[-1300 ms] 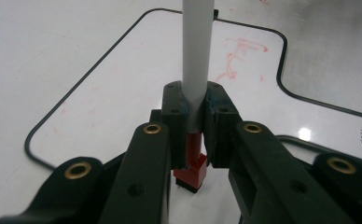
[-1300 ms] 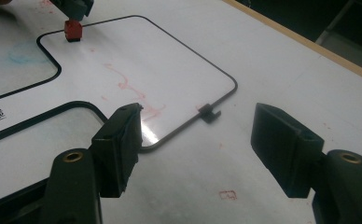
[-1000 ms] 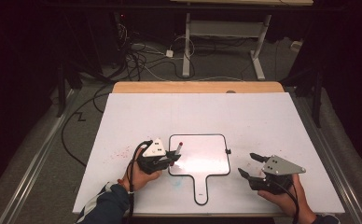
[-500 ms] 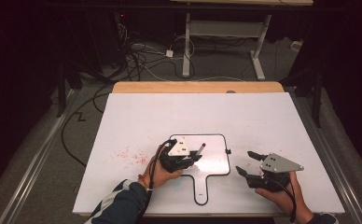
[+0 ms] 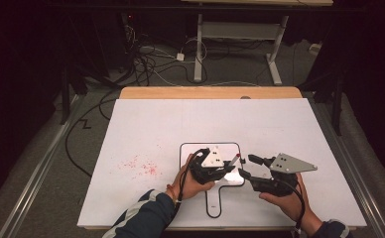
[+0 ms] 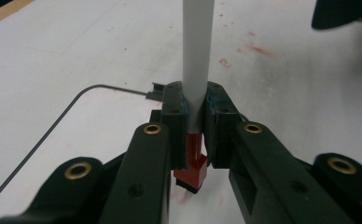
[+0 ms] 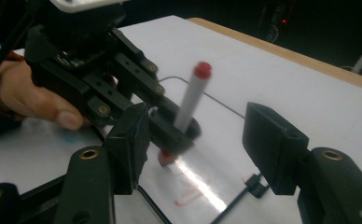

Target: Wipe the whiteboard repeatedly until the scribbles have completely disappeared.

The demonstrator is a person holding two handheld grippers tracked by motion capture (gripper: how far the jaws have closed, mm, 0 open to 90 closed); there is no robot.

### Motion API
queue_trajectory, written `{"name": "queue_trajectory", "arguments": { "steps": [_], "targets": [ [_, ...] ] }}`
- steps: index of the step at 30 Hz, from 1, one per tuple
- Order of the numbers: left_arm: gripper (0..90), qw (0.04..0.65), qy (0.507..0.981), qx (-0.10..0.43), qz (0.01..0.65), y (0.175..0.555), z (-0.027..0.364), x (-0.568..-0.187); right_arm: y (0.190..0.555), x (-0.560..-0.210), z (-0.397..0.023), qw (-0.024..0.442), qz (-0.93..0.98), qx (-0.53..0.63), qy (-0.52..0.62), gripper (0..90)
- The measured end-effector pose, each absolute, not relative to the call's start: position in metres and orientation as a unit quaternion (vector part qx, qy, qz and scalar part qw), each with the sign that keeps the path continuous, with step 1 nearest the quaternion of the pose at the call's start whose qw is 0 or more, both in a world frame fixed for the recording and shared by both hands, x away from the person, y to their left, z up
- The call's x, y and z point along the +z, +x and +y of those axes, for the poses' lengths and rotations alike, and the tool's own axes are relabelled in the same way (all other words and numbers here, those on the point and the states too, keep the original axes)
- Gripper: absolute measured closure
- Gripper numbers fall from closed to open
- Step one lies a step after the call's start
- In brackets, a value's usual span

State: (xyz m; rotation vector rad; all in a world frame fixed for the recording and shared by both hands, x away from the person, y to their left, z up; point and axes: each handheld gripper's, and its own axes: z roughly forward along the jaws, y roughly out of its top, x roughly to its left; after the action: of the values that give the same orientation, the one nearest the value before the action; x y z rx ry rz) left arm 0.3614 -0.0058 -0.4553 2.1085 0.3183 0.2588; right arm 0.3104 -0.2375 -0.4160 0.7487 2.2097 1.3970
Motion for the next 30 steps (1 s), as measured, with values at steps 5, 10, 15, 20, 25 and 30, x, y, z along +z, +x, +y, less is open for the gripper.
{"name": "queue_trajectory", "arguments": {
  "steps": [5,10,15,20,25,30],
  "targets": [
    [78.4,0.484,0.858,0.107,0.131,0.36,-0.012,-0.455,0.316,-0.415,-0.229,0.194,0.796,0.505,0.27,50.5],
    [78.3,0.487,0.857,0.105,0.132,0.358,-0.015,-0.455,0.322,-0.414,-0.22,0.186,0.794,0.513,0.268,59.7],
    [78.2,0.496,0.853,0.099,0.133,0.357,-0.014,-0.455,0.327,-0.416,-0.214,0.19,0.794,0.509,0.274,77.2],
    [77.6,0.496,0.852,0.092,0.139,0.357,-0.015,-0.459,0.331,-0.419,-0.213,0.184,0.799,0.499,0.281,80.4],
    [52.7,0.483,0.857,0.106,0.145,0.351,-0.004,-0.451,0.33,-0.417,-0.215,0.189,0.808,0.482,0.282,80.6],
    [30.1,0.474,0.853,0.159,0.154,0.336,0.041,-0.436,0.328,-0.42,-0.217,0.191,0.82,0.466,0.273,80.7]
  ]
}}
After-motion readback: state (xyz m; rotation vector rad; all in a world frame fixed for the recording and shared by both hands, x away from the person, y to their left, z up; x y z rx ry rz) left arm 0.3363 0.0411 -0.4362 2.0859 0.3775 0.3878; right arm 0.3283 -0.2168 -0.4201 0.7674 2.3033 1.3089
